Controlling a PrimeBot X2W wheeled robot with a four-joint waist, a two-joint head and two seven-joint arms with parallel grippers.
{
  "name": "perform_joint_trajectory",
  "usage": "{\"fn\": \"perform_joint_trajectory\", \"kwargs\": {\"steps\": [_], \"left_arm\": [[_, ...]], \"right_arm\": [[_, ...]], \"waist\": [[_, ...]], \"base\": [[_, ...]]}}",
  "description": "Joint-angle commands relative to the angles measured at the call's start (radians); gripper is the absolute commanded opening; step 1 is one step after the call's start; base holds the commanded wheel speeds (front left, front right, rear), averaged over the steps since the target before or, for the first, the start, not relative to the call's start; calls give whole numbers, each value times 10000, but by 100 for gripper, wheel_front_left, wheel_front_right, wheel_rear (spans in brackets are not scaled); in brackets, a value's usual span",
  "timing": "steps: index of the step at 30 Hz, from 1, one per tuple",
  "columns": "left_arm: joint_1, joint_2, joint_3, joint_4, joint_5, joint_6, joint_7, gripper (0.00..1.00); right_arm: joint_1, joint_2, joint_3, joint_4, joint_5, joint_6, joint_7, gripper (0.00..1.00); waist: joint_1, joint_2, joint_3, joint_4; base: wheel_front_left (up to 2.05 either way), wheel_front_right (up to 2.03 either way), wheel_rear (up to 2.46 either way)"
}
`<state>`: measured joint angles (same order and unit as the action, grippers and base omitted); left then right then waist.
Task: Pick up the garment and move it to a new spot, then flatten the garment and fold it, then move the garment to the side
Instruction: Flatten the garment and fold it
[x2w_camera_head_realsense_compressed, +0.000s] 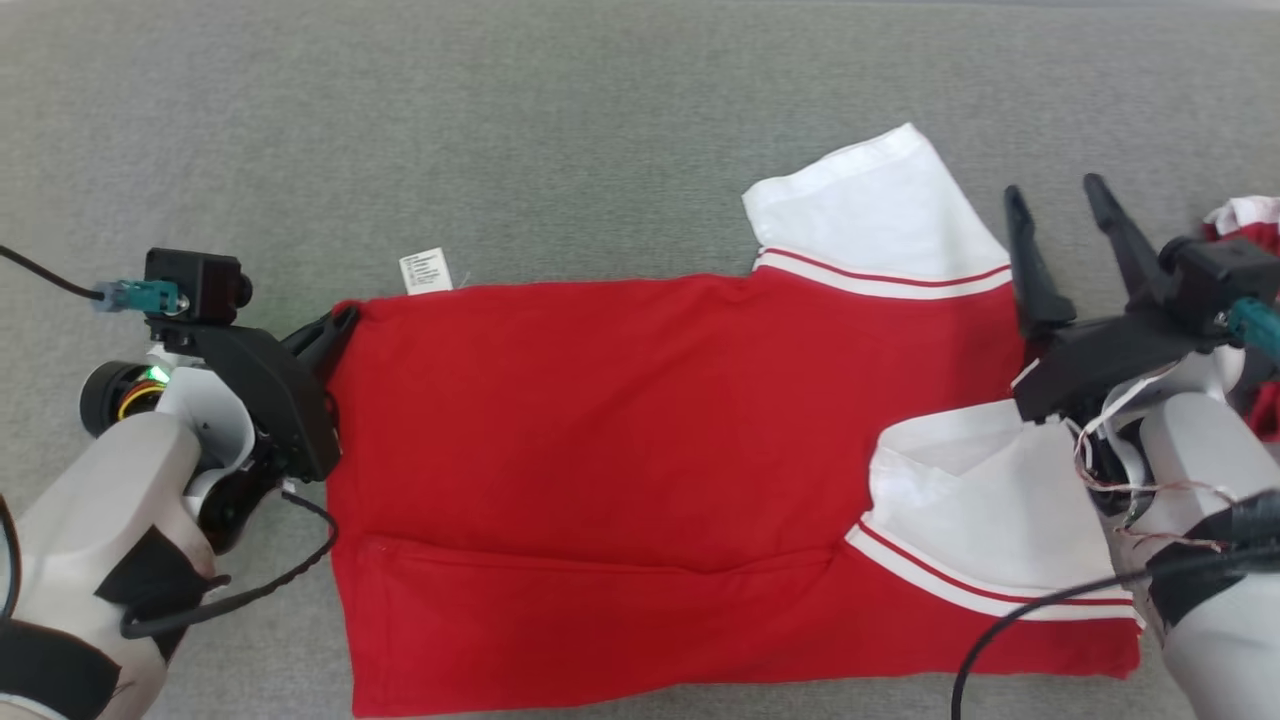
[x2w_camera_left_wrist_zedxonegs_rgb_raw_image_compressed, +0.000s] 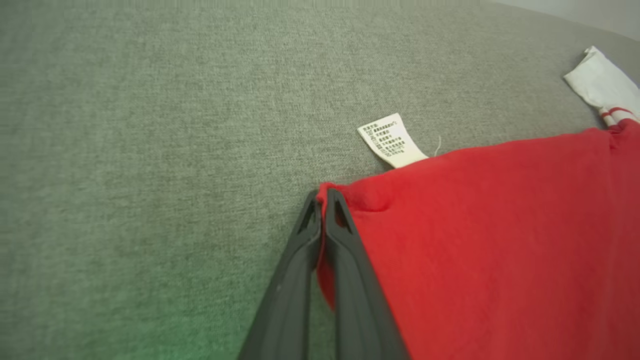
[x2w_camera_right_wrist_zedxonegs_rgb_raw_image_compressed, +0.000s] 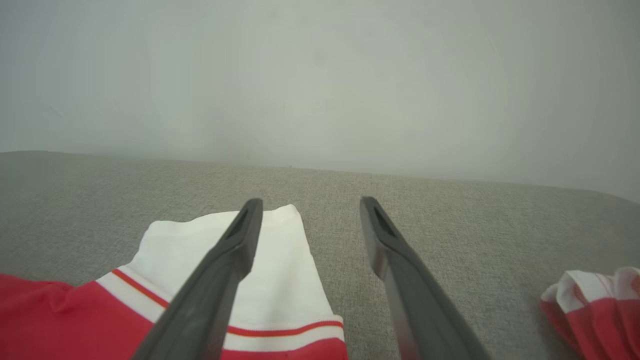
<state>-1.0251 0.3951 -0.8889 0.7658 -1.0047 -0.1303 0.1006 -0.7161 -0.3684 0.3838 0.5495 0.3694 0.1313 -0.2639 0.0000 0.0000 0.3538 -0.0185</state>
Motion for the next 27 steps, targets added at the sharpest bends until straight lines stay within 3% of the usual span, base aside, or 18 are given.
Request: {"fn": "perform_joint_trajectory", "kwargs": {"steps": [1,11,27], "left_arm": [[-102,53,-188,-79,3,1,-382,0],[-519,-174,-857,-115,181,2,-2156,0],[-1309,-924,-2205,-6,-439,2,-3308,0]], "right_arm": [[-270,-66,101,350,130,-15,3,100],[-2163,-358,1393,3192,1263,-15,624,100],[-4732,-997,3055,5496,3113,-15,3037,100]], "waist": [[0,0,65,184],[0,0,360,904],[0,0,980,1939]], "base": [[0,0,0],[0,0,0],[0,0,0]]}}
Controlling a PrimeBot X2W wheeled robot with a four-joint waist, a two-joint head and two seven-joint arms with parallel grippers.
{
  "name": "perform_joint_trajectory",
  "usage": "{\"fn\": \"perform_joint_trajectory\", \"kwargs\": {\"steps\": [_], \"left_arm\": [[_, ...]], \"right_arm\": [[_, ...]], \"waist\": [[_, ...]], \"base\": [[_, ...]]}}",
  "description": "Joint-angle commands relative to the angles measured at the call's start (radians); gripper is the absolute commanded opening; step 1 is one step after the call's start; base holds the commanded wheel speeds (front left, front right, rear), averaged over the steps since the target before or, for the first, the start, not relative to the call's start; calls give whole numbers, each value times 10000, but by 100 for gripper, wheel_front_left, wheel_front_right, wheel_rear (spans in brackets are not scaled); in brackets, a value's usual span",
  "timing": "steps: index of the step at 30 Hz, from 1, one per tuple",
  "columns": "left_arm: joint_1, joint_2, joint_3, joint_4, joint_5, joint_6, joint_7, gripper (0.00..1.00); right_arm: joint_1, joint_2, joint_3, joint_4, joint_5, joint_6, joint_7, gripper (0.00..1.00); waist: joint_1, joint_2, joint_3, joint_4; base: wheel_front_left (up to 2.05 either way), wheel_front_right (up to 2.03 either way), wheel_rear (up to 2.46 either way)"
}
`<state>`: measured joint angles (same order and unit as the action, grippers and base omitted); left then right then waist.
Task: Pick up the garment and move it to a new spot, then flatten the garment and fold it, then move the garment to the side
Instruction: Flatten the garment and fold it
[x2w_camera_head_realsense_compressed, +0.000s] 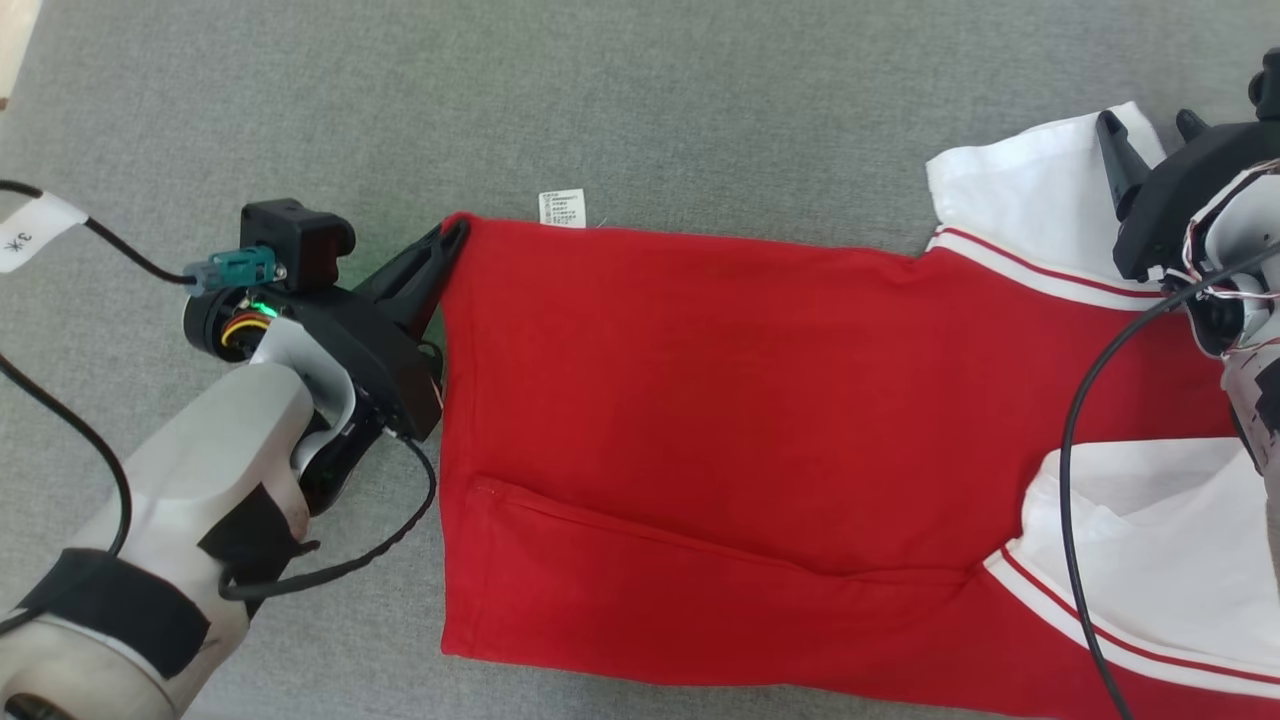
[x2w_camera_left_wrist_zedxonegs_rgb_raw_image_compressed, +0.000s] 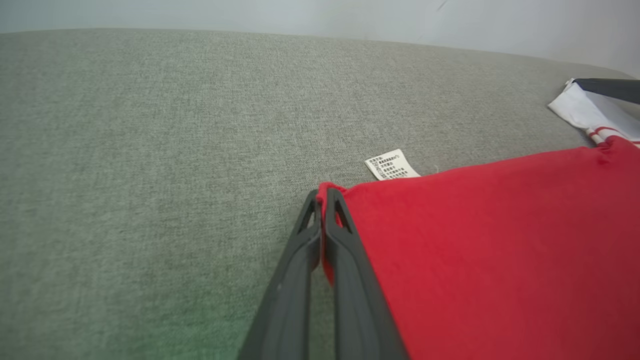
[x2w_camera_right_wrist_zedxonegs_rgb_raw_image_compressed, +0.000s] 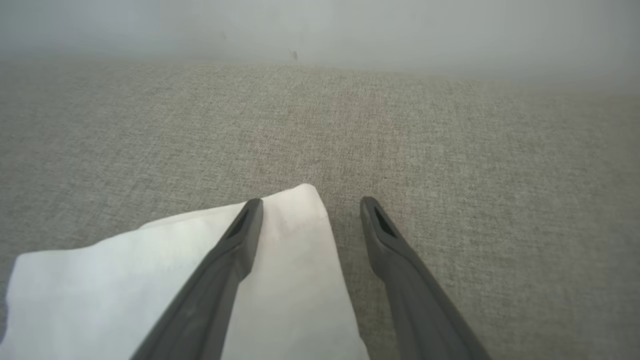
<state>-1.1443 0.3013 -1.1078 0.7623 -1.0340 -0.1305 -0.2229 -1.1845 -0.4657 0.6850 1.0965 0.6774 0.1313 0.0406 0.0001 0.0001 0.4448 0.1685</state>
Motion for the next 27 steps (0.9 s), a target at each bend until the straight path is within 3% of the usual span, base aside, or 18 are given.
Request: {"fn": "perform_joint_trajectory", "kwargs": {"steps": [1,6,7,8,9,16,27], "left_arm": [[-120,-13,-95,55,-165,4,-93,0],[-260,-44,-409,168,-387,4,-197,0],[-273,-34,-467,194,-434,4,-228,0],[-279,-21,-519,222,-498,4,-258,0],[-284,0,-551,244,-524,4,-285,0],[62,220,-344,350,-787,5,-431,0],[1307,1076,1328,-585,-291,5,-433,0]], "right_arm": [[-109,-26,85,106,125,-15,108,100],[-150,-60,411,341,440,-15,373,35],[-149,-45,491,314,479,-15,369,8],[-173,-54,560,269,533,-15,241,8],[-195,-67,627,218,550,-15,113,0],[127,22,1097,-378,1073,-15,-975,0],[1431,-643,2352,-2090,2312,-15,-1989,0]], "waist": [[-1,-1,82,80],[-1,-1,73,75],[-1,-1,57,62],[-1,-1,40,40],[-1,-1,17,8],[-1,-1,-438,-338],[-1,-1,-1324,-1129]], "base": [[0,0,0],[0,0,0],[0,0,0],[0,0,0],[0,0,0],[0,0,0],[0,0,0]]}}
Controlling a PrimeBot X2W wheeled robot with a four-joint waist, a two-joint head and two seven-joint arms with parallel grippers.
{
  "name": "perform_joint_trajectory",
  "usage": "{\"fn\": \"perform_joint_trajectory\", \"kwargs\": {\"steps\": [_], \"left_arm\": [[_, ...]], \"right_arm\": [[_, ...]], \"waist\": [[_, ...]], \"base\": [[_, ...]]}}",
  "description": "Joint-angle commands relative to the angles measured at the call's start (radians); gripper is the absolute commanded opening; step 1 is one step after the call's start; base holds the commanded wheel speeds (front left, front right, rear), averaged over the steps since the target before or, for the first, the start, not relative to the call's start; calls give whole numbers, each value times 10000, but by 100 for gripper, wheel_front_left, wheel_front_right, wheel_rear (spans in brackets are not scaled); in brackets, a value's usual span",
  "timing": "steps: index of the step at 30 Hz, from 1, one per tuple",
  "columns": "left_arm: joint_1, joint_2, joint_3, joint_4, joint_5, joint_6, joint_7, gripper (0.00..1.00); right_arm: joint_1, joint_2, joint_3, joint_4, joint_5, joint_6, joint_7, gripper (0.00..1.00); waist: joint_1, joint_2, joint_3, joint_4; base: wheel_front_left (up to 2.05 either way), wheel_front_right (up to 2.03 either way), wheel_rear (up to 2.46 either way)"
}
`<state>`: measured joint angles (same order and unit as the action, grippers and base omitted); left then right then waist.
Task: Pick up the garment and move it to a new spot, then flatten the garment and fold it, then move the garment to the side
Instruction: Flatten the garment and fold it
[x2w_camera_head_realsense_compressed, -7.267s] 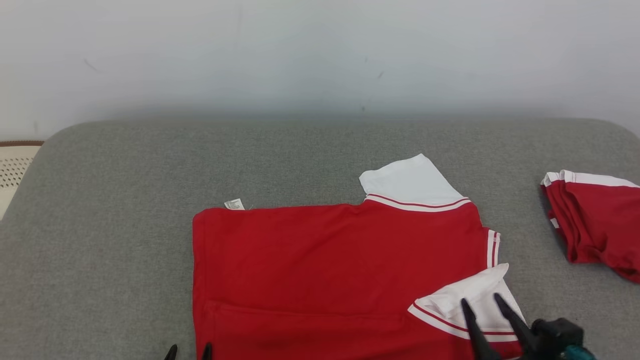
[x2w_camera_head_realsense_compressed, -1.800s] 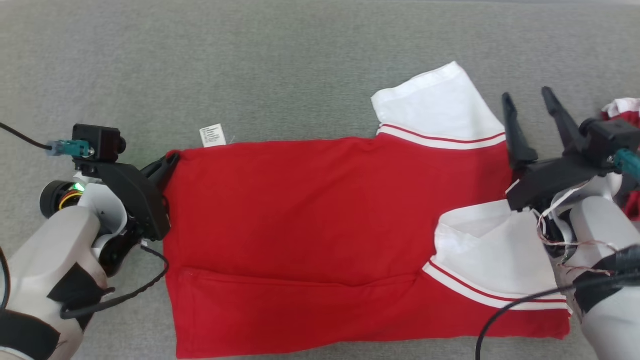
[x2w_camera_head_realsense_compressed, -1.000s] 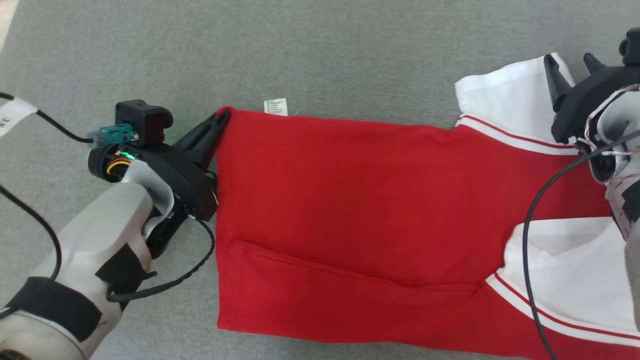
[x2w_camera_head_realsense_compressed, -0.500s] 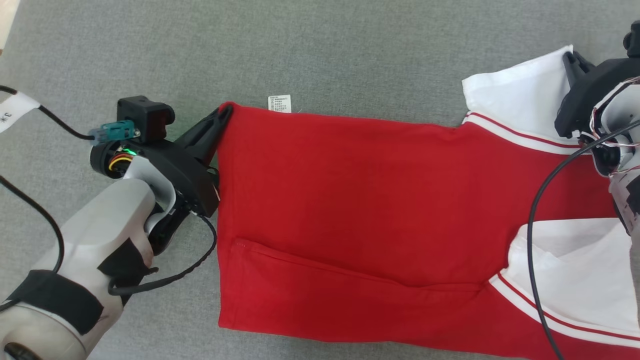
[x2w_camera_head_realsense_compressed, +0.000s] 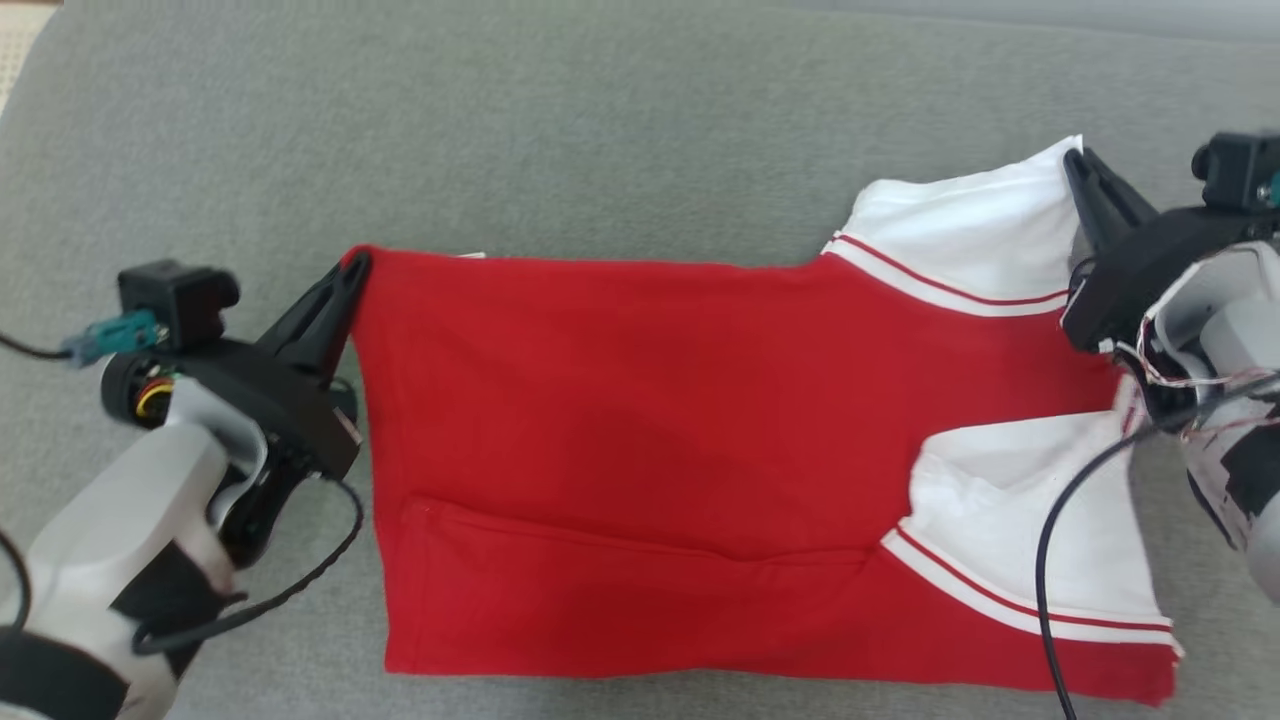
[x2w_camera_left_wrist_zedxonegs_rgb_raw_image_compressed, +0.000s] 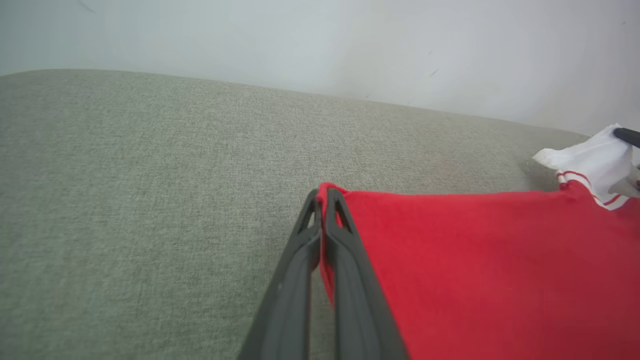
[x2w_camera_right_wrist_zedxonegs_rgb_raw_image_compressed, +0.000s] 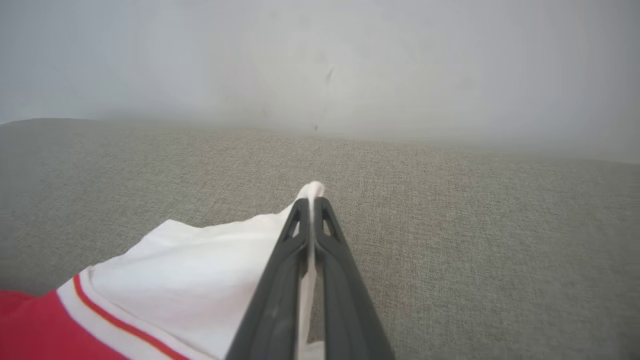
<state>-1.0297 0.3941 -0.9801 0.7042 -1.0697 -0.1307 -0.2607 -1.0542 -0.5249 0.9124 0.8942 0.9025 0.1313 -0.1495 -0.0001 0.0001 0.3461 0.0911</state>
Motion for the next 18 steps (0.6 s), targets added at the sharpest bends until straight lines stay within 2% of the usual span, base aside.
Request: {"fn": "perform_joint_trajectory", "kwargs": {"steps": [1,8,18], "left_arm": [[323,249,157,-128,150,5,-56,0],[1632,819,643,-1217,625,5,-56,0],[3969,951,1854,-2541,1651,5,-49,0]], "right_arm": [[270,-125,165,-242,193,-15,-213,0],[1398,-589,933,-1474,984,-15,-779,0],[3146,-1102,1035,-2616,1699,-15,-1155,0]], "waist": [[1,-1,-397,-430],[1,-1,-861,-831],[1,-1,-1507,-1044]], "base": [[0,0,0],[0,0,0],[0,0,0]]}}
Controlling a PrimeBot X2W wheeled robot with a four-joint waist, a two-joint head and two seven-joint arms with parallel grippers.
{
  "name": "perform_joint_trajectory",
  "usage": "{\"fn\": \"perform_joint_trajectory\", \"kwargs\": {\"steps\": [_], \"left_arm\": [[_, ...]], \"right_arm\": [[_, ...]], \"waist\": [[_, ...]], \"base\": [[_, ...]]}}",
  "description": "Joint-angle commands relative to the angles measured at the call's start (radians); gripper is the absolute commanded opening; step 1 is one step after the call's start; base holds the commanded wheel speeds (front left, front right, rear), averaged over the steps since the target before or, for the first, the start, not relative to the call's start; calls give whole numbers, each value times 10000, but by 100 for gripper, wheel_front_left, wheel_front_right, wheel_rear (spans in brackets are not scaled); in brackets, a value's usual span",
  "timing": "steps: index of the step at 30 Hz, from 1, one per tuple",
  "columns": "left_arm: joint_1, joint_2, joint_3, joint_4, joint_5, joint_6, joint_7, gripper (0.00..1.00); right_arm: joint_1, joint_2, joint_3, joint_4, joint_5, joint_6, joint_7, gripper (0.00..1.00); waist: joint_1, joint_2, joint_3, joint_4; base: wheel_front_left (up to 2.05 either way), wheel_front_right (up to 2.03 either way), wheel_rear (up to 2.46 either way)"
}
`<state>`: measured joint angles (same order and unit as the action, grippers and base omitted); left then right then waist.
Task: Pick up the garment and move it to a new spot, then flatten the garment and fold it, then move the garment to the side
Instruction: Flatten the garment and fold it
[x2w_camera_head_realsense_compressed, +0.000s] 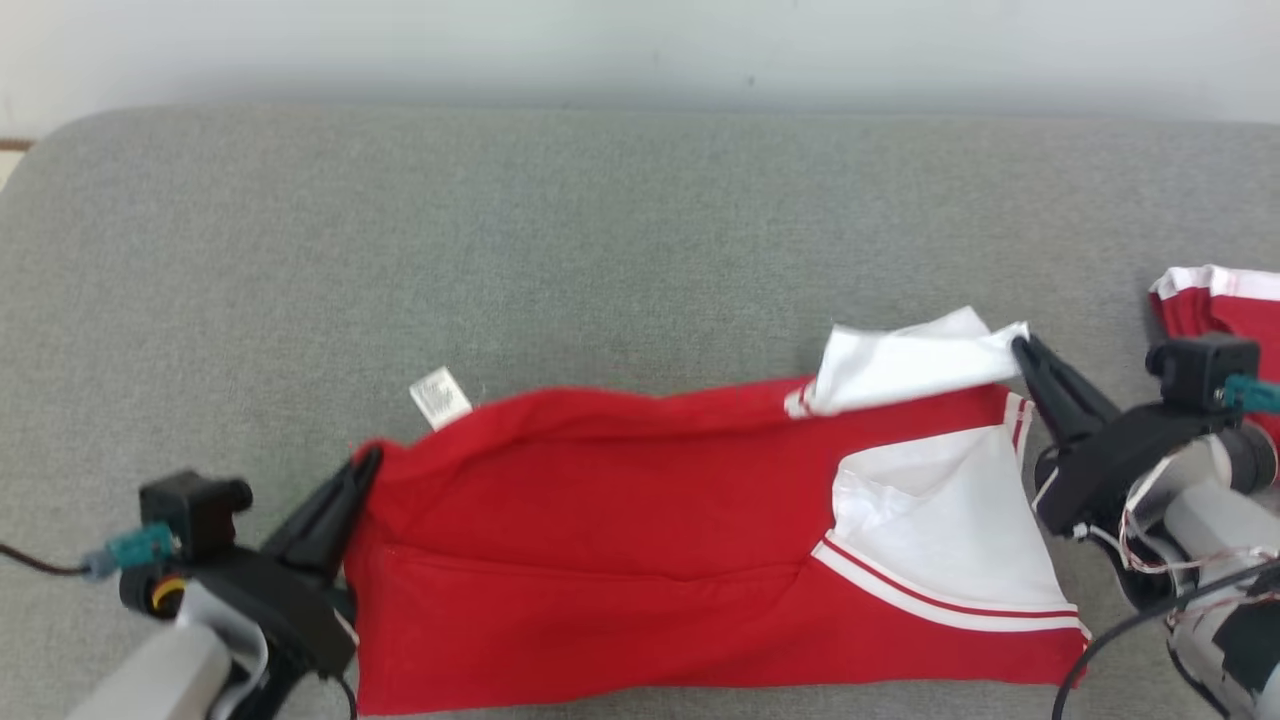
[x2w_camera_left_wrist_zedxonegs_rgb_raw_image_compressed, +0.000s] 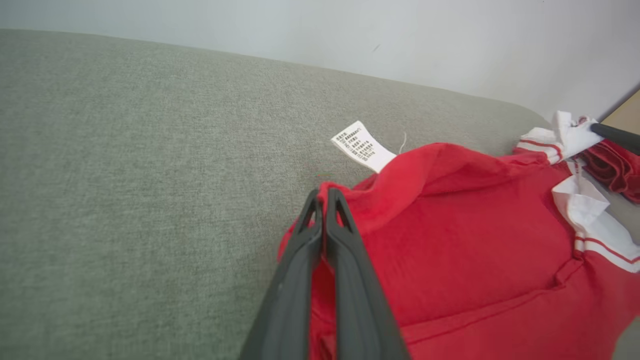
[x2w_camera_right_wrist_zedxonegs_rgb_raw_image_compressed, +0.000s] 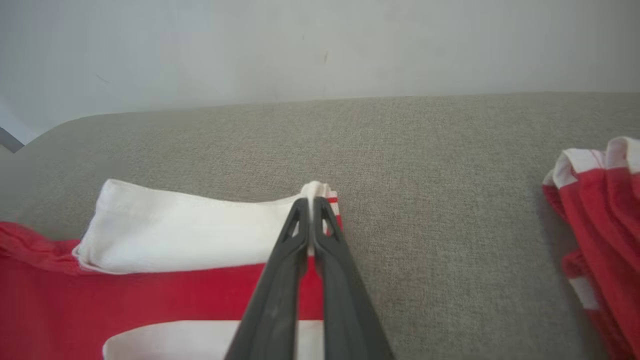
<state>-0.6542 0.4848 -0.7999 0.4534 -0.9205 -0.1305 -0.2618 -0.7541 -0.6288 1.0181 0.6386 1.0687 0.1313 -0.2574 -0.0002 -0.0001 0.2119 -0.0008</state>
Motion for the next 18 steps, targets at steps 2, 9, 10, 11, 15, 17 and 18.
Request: {"fn": "perform_joint_trajectory", "kwargs": {"steps": [2,9,10,11,15,17,18], "left_arm": [[629,15,249,-172,293,3,-38,0],[1697,-114,867,-697,923,5,-38,0],[1822,-149,967,-780,982,3,-38,0],[1947,-145,1051,-831,1084,3,-38,0],[2333,-197,1476,-944,1393,3,-38,0],[2514,-208,1761,-1029,1517,3,-38,0],[2606,-216,1904,-1040,1570,3,-38,0]], "right_arm": [[424,-68,-135,-329,87,-15,-77,0],[1621,-69,-1121,-1263,-247,-15,-79,0],[1812,-30,-1242,-1365,-263,-15,-78,0],[2007,-27,-1391,-1449,-328,-15,-79,0],[2662,116,-1963,-1717,-552,-15,-78,0],[2954,232,-2287,-1941,-648,-15,-80,0],[3094,272,-2403,-2012,-721,-15,-80,0]], "waist": [[2,1,-261,-171],[2,1,-494,-256],[2,1,-530,-260],[2,1,-556,-266],[2,1,-651,-307],[2,1,-682,-333],[2,1,-703,-345]], "base": [[0,0,0],[0,0,0],[0,0,0],[0,0,0],[0,0,0],[0,0,0],[0,0,0]]}}
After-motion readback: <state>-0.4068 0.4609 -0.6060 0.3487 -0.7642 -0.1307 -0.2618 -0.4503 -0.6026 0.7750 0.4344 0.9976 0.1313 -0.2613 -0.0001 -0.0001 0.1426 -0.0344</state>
